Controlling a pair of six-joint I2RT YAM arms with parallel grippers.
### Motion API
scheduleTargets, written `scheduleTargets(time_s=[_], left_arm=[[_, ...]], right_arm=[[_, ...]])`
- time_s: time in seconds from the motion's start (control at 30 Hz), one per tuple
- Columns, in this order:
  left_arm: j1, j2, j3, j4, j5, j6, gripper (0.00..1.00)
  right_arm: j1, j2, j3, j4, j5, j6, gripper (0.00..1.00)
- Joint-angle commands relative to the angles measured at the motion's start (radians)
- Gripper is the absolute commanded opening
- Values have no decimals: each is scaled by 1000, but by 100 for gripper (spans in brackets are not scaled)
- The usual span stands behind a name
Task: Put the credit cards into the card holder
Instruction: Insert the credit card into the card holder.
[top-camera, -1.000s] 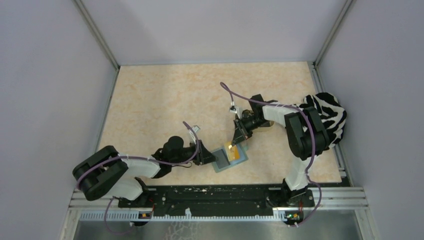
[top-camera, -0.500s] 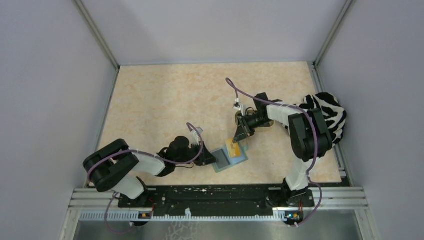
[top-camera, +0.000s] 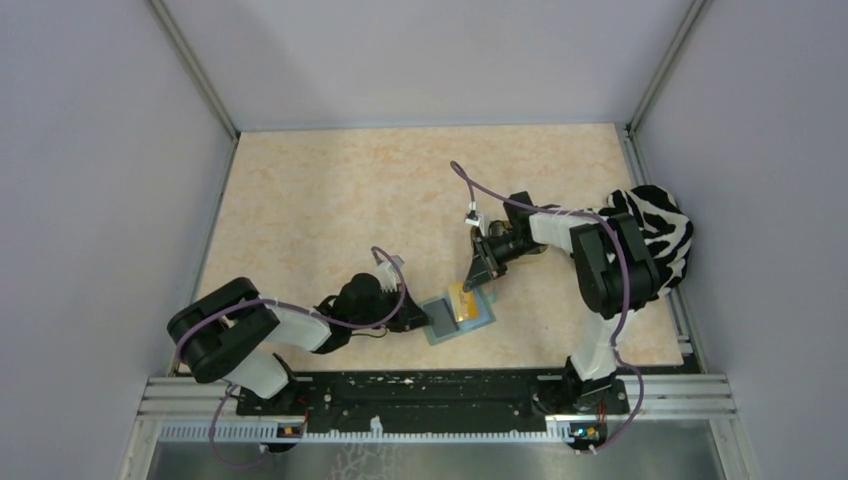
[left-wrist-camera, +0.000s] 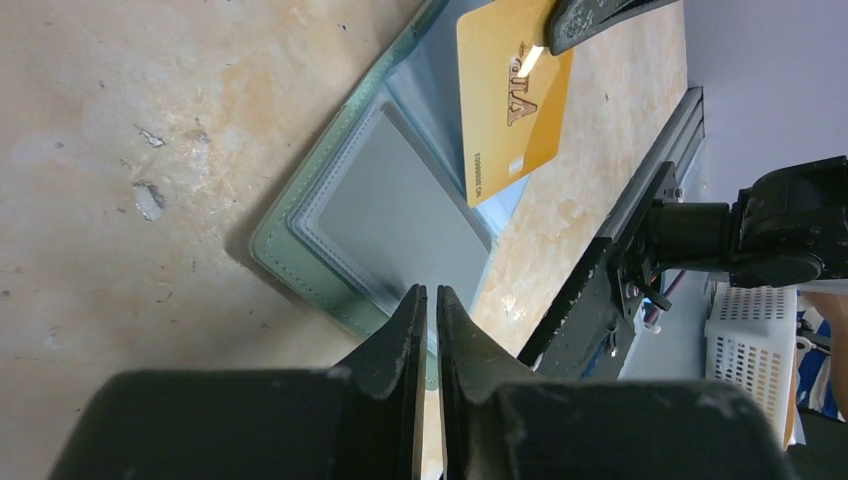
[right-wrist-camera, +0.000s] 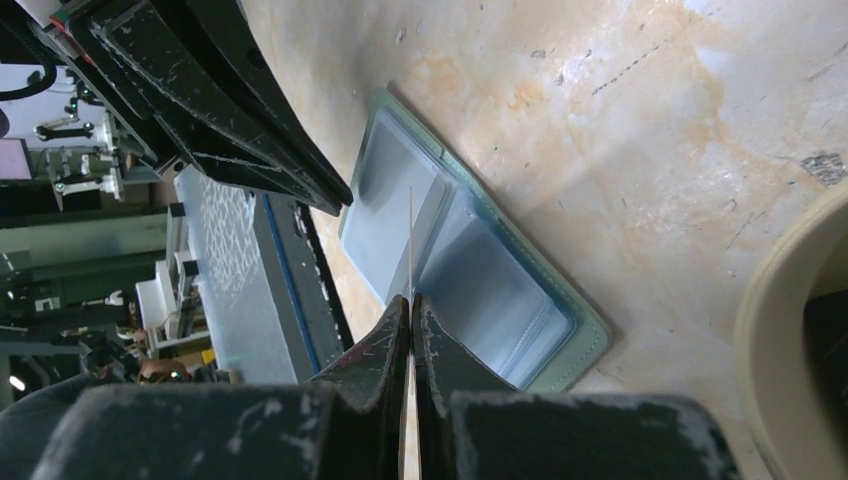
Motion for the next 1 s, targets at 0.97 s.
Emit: scheduleTargets(time_s=[0.97], left_arm=[[-5, 25, -11, -33, -56, 22, 8]], right_arm=[[2, -12, -67, 154, 4, 133, 0]])
